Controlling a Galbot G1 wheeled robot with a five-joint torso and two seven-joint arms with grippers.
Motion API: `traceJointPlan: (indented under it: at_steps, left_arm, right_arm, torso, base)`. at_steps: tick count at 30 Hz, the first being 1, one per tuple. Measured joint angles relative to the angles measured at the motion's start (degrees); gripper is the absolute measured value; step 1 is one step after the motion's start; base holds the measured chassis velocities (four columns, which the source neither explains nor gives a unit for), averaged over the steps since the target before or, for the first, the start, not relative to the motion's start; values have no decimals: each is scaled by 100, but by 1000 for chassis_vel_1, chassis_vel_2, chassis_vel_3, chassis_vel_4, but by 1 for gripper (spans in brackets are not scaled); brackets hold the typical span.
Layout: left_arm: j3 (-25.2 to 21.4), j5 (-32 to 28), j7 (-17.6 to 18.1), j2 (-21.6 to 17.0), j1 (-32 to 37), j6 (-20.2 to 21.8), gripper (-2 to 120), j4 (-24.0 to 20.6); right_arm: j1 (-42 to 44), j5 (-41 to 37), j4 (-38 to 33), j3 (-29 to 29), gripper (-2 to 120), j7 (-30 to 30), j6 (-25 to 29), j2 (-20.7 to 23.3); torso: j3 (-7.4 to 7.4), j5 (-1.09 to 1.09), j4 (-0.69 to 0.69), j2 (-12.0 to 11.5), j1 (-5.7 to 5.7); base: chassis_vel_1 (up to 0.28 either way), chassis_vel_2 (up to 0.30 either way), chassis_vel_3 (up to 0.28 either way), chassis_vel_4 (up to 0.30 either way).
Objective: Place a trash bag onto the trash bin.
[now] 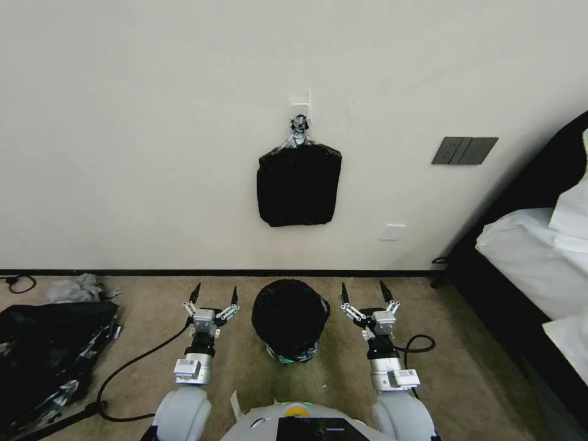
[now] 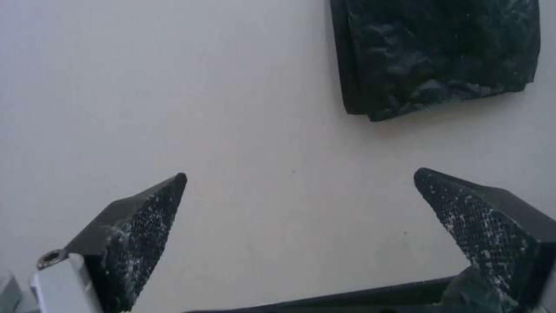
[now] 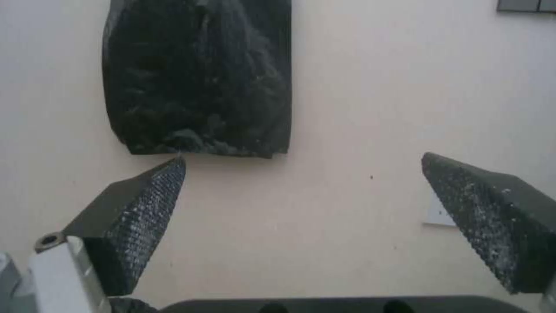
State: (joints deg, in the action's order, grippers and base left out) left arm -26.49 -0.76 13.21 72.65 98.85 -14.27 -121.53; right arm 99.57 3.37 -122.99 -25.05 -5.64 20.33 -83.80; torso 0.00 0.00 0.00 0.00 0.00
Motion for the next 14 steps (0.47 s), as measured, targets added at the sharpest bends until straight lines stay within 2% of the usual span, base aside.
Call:
traceJointPlan:
  at_steps: [14]
  left_arm:
    - [12, -20, 22, -8, -17, 25, 100, -4]
  right_arm:
    - [-23, -15, 4, 13, 100, -17, -49, 10]
  torso:
    - [0, 0, 0, 0, 1]
  base:
    - [0, 0, 0, 0]
